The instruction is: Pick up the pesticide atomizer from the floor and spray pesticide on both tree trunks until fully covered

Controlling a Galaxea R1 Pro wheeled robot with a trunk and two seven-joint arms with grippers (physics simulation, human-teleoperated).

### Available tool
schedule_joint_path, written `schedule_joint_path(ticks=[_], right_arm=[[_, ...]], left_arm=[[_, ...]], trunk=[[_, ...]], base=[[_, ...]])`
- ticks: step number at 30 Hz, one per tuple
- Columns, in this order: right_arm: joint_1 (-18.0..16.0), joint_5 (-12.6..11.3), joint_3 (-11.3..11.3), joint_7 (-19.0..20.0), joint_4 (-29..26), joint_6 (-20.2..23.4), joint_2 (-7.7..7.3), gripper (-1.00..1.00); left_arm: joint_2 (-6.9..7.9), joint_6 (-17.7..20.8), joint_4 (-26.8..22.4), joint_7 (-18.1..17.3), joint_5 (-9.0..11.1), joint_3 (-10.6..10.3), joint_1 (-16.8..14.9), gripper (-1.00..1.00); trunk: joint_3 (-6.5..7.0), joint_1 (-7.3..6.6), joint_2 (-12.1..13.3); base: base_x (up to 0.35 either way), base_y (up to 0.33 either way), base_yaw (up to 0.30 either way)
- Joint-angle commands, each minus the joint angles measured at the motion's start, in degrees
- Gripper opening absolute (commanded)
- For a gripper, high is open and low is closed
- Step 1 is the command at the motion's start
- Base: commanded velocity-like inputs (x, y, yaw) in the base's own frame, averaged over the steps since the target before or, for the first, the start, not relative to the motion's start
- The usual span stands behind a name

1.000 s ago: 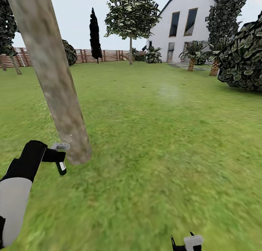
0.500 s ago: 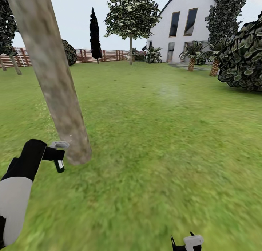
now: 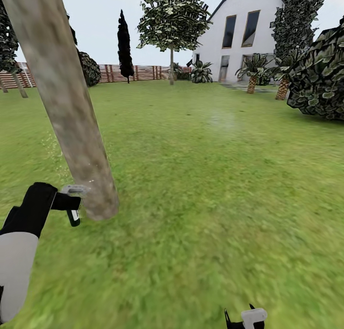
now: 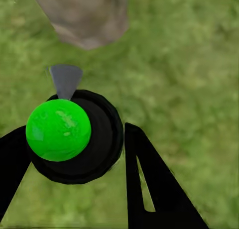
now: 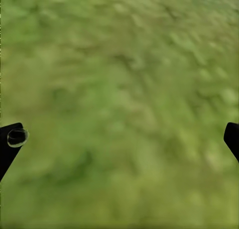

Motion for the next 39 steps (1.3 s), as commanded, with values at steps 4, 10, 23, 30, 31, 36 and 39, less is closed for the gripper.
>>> schedule_joint_path(ticks=[4, 10, 23, 30, 31, 36, 39], right_arm=[[0.0, 0.0, 0.0, 0.0, 0.0, 0.0, 0.0, 1.0], [0.0, 0.0, 0.0, 0.0, 0.0, 0.0, 0.0, 1.0], [0.0, 0.0, 0.0, 0.1, 0.0, 0.0, 0.0, 1.0], [0.0, 0.0, 0.0, 0.1, 0.0, 0.0, 0.0, 1.0], [0.0, 0.0, 0.0, 0.1, 0.0, 0.0, 0.0, 1.0], [0.0, 0.0, 0.0, 0.1, 0.0, 0.0, 0.0, 1.0], [0.0, 0.0, 0.0, 0.1, 0.0, 0.0, 0.0, 1.0]], left_arm=[[1.09, 0.1, 0.1, 0.0, 0.6, -0.4, 1.1, -1.0], [1.52, -0.1, 0.1, -4.0, 0.6, -0.8, 1.2, -1.0], [8.75, 0.7, 1.3, -10.1, -1.0, -8.5, 0.7, -1.0], [8.95, 0.8, 0.4, -11.5, -1.5, -8.6, -1.0, -1.0], [9.34, 0.8, 0.4, -11.5, -1.5, -8.6, -0.8, -1.0], [9.49, 0.8, 0.4, -11.5, -1.5, -8.7, -0.2, -1.0], [9.36, 0.8, 0.4, -11.5, -1.5, -8.7, -0.2, -1.0]], trunk=[[0.0, 0.0, 0.0], [0.0, 0.0, 0.0], [0.0, 0.0, 0.0], [0.0, 0.0, 0.0], [0.0, 0.0, 0.0], [0.0, 0.0, 0.0], [0.0, 0.0, 0.0]], base=[[0.0, 0.0, 0.0], [0.141, 0.034, 0.0], [0.003, 0.001, 0.0], [0.01, 0.004, 0.0], [0.191, 0.134, 0.0], [0.267, 0.216, 0.0], [0.228, 0.172, 0.0]])
